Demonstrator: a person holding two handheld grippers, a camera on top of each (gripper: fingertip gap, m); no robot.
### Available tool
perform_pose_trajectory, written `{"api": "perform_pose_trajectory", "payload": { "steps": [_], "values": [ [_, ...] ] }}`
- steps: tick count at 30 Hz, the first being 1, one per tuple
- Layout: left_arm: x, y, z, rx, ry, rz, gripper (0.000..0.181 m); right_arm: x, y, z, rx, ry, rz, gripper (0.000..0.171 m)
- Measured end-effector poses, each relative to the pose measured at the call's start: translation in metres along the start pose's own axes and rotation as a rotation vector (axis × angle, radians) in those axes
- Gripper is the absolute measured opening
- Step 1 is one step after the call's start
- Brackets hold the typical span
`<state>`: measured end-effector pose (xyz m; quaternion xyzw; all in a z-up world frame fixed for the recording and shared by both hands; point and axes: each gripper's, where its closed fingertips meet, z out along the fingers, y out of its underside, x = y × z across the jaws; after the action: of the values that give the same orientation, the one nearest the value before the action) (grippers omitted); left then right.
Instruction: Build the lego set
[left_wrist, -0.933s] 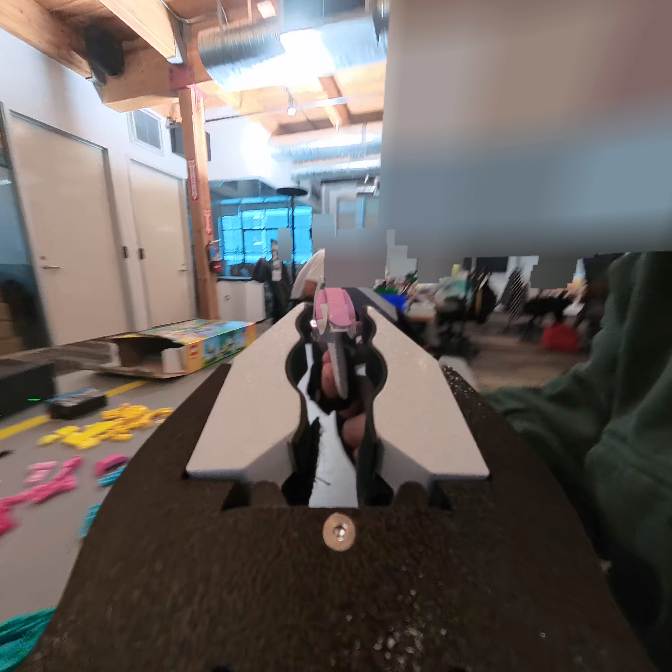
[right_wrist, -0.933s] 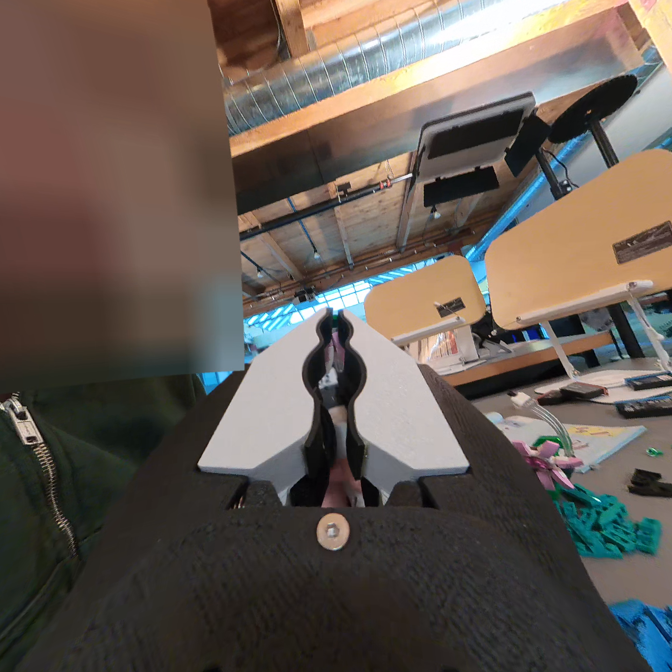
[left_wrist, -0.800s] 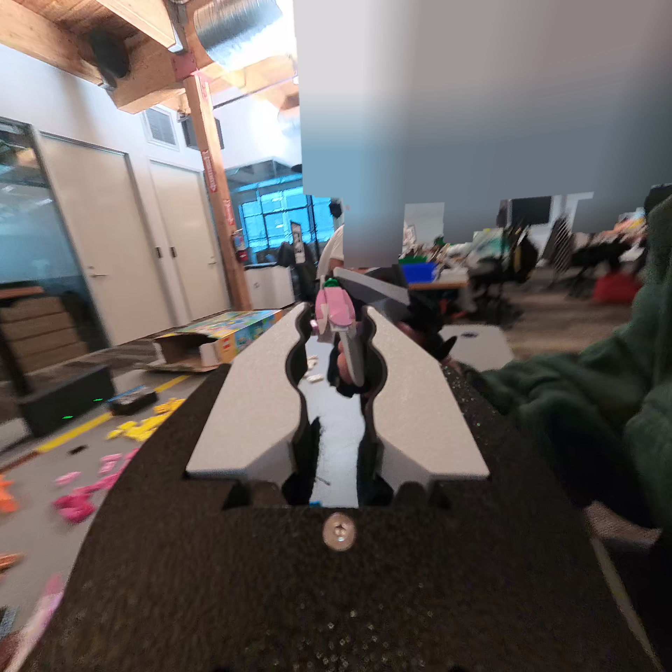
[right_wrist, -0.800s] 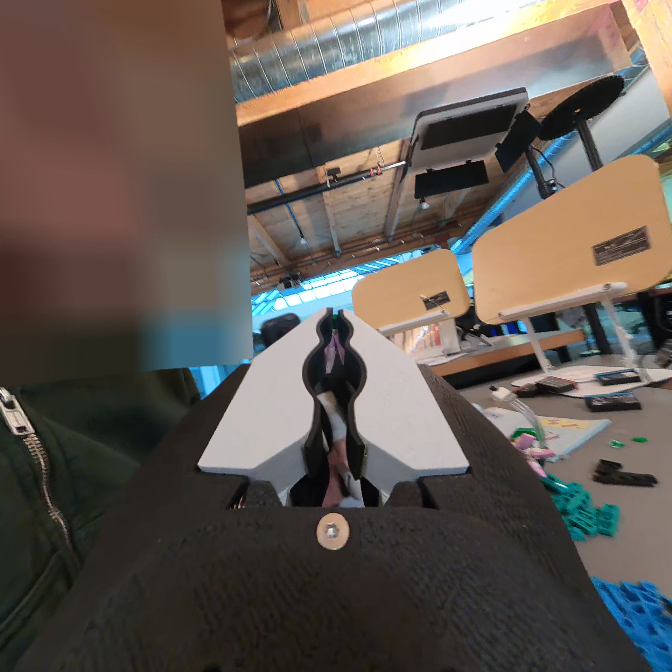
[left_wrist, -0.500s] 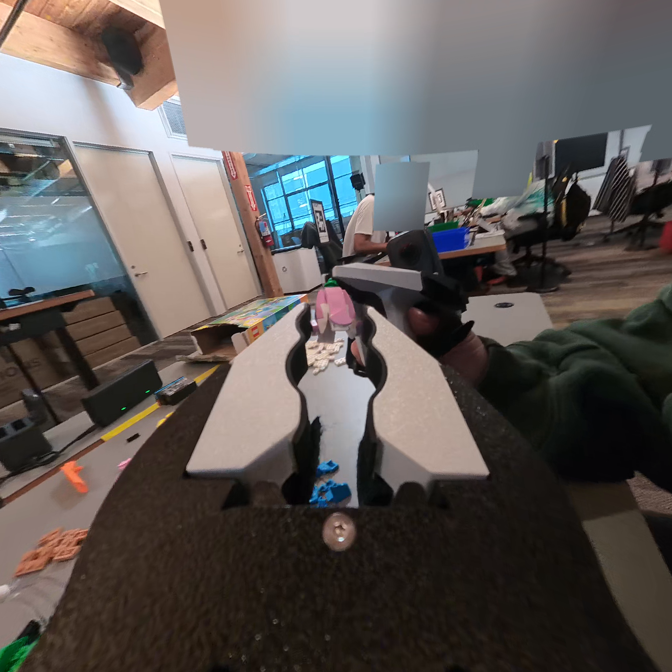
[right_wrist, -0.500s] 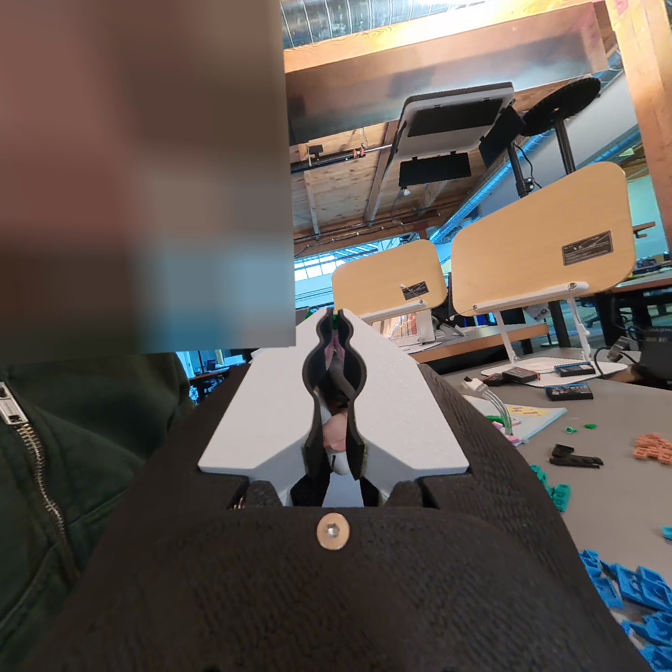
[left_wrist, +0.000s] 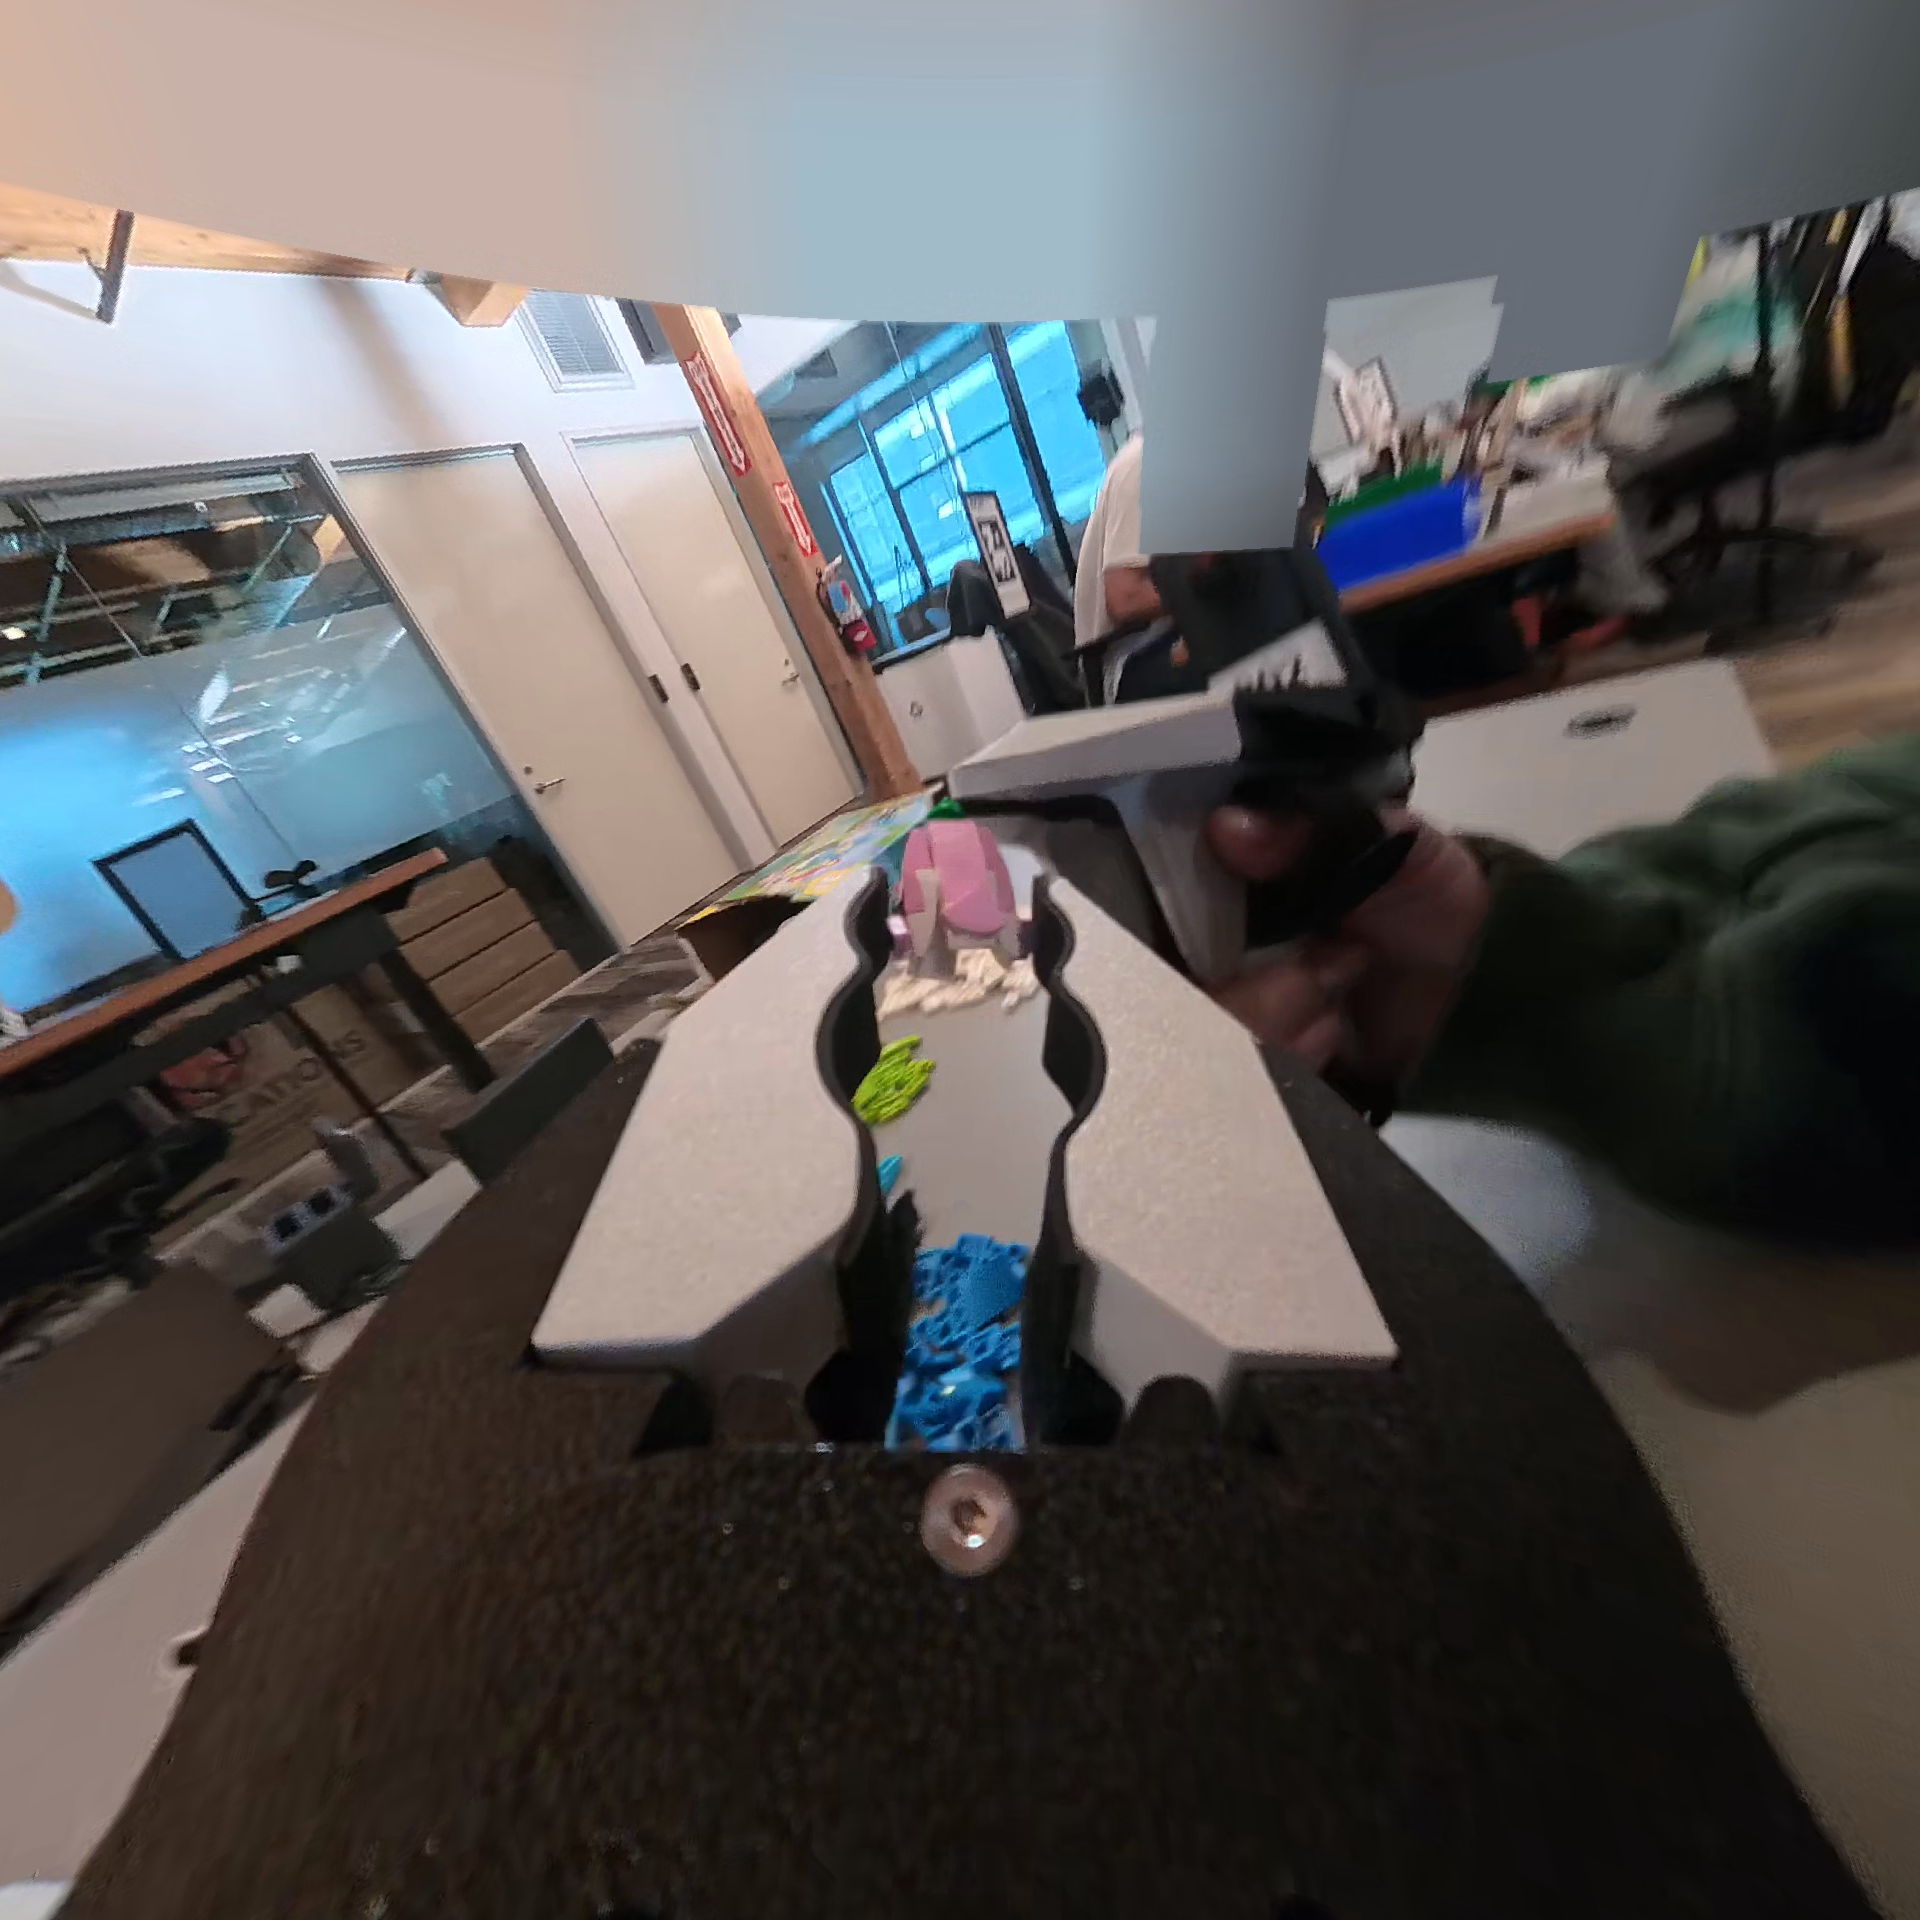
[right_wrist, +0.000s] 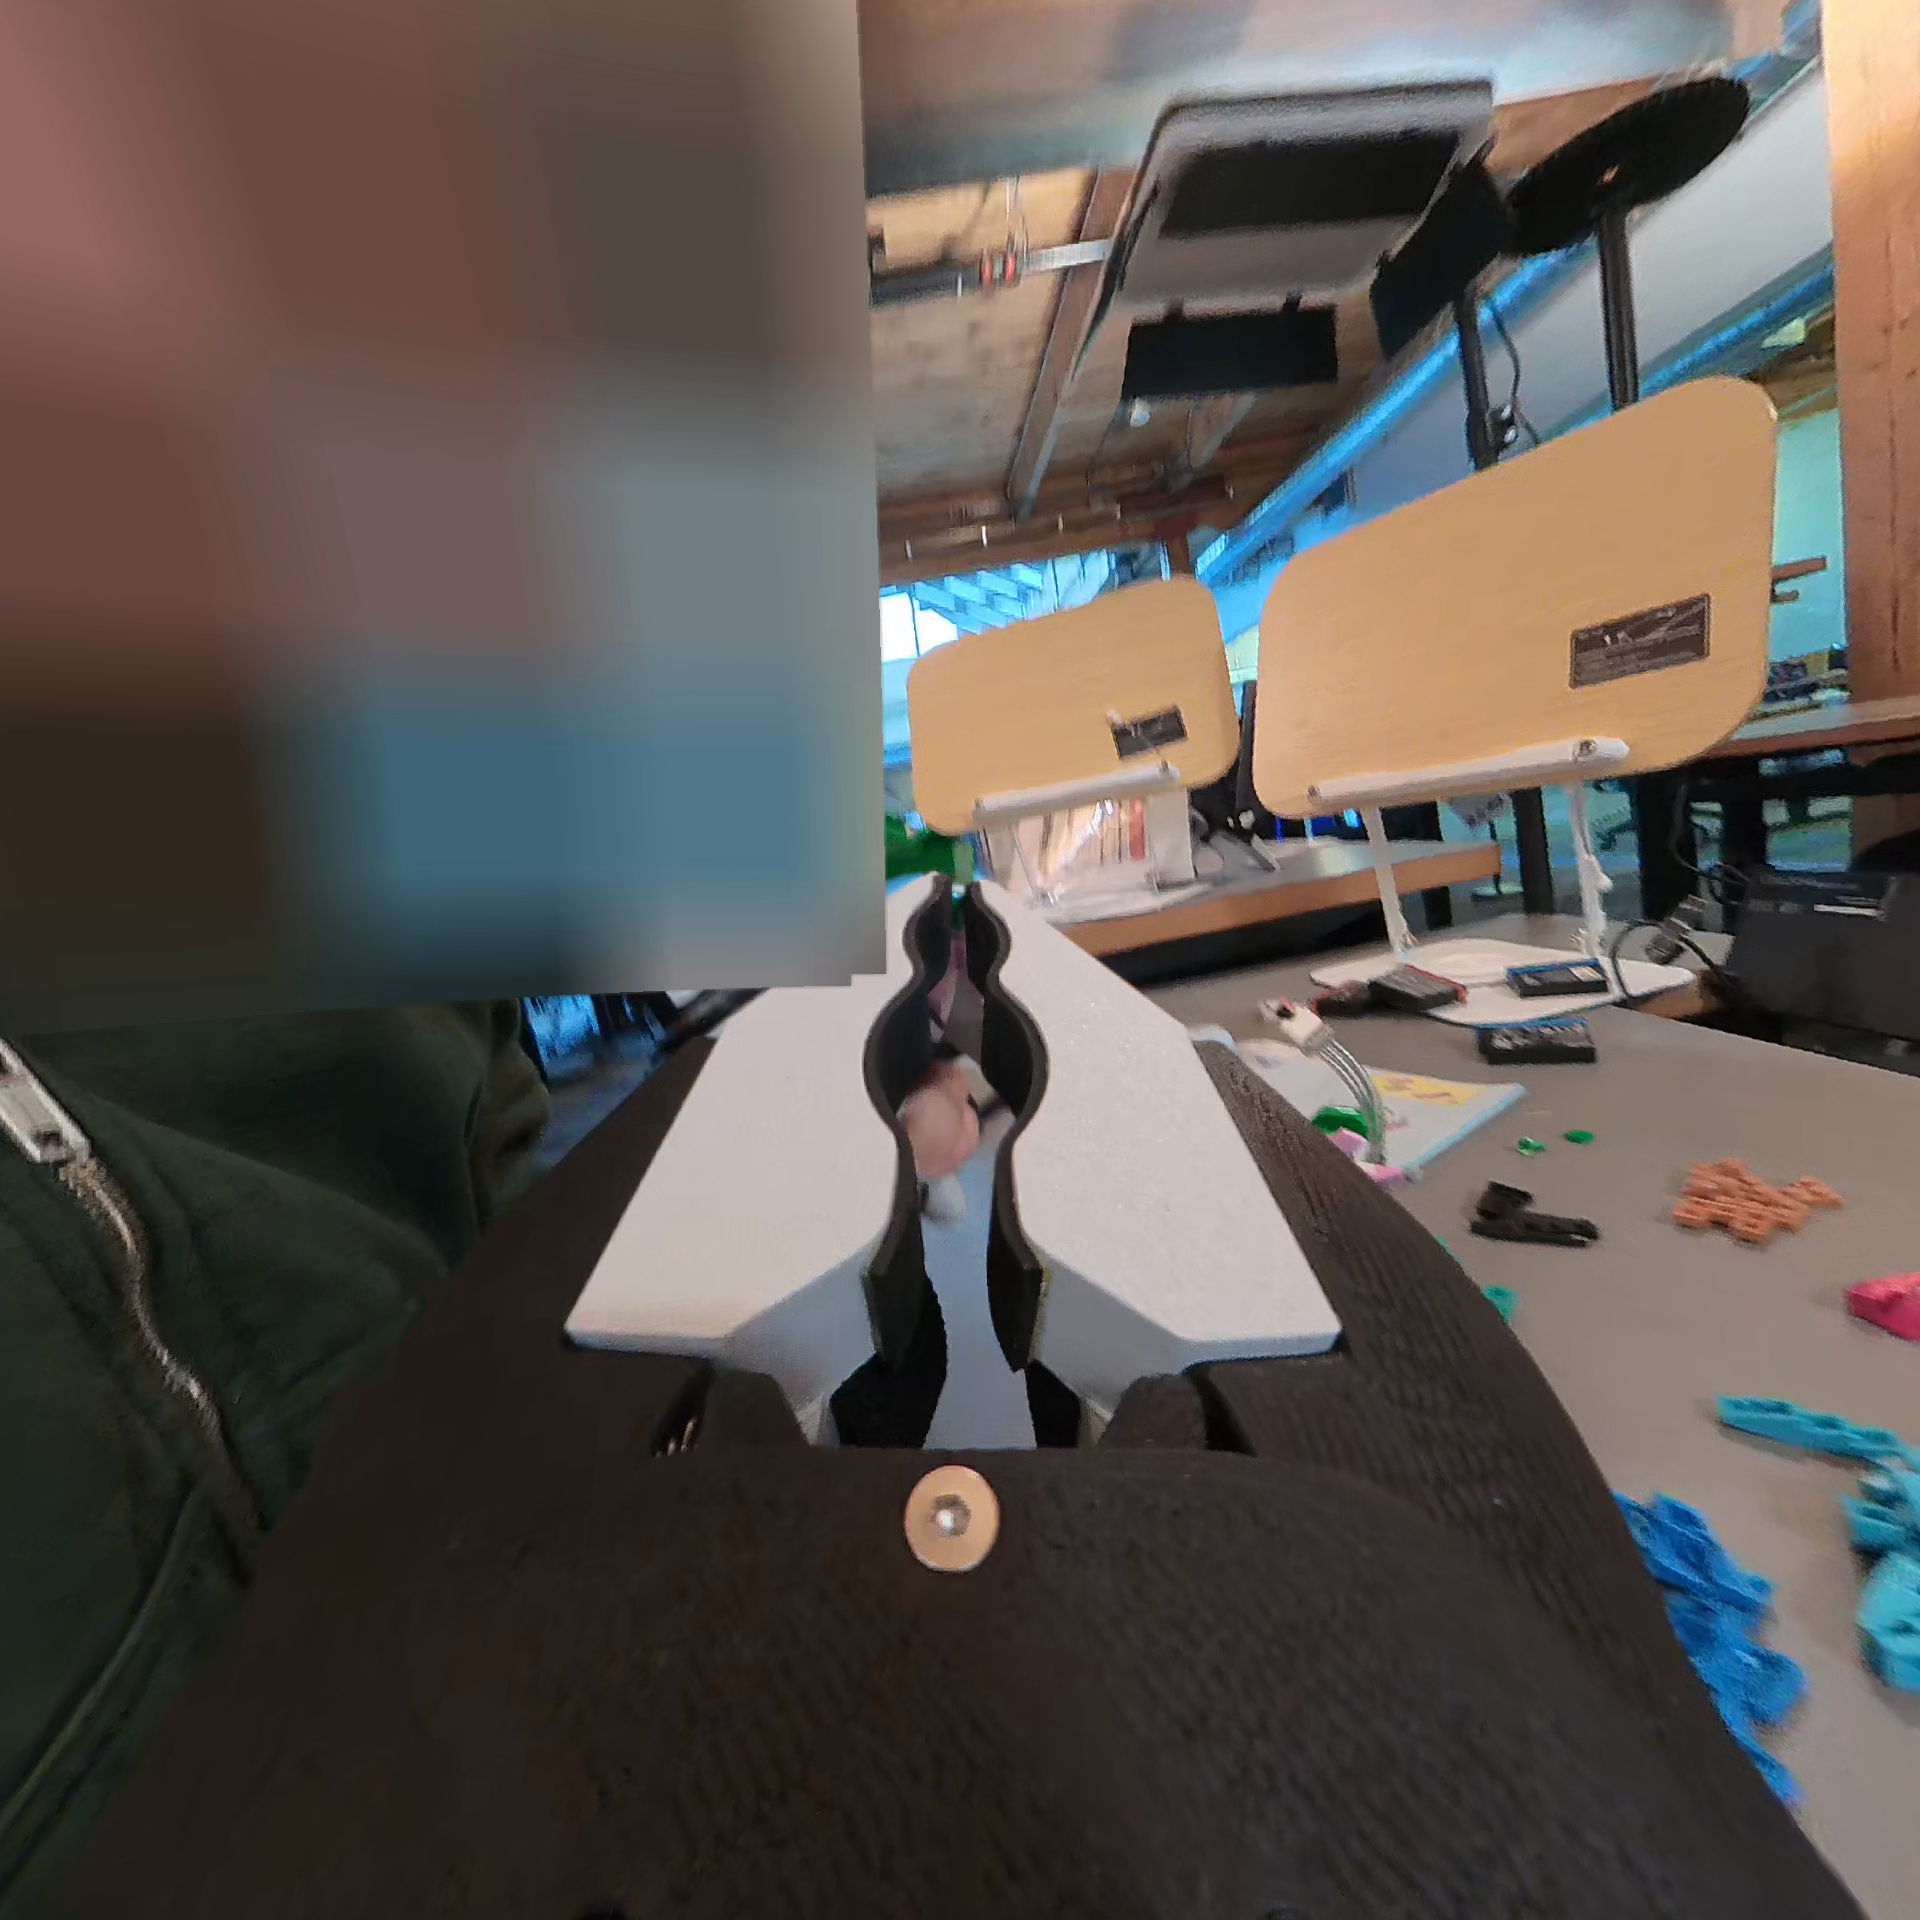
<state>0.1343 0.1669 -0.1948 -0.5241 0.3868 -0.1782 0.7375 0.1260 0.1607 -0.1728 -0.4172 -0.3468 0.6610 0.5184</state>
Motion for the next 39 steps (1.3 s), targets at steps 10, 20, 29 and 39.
{"api": "perform_pose_trajectory", "payload": {
  "steps": [10,20,29,39],
  "values": [
    [0.005,0.014,0.003,-0.121,0.015,0.154,0.025,-0.003,0.011,-0.005,-0.126,-0.011,-0.065,0.000],
    [0.006,0.026,0.007,-0.162,0.044,0.075,0.025,0.006,0.012,-0.008,-0.124,0.042,-0.059,0.001],
    [0.021,0.034,0.008,-0.129,0.188,-0.080,0.025,0.072,0.082,-0.090,-0.775,0.353,-0.157,0.001],
    [0.039,0.027,0.005,-0.057,0.300,-0.077,0.025,0.070,0.128,-0.117,-1.077,0.319,-0.179,0.035]
  ]
}}
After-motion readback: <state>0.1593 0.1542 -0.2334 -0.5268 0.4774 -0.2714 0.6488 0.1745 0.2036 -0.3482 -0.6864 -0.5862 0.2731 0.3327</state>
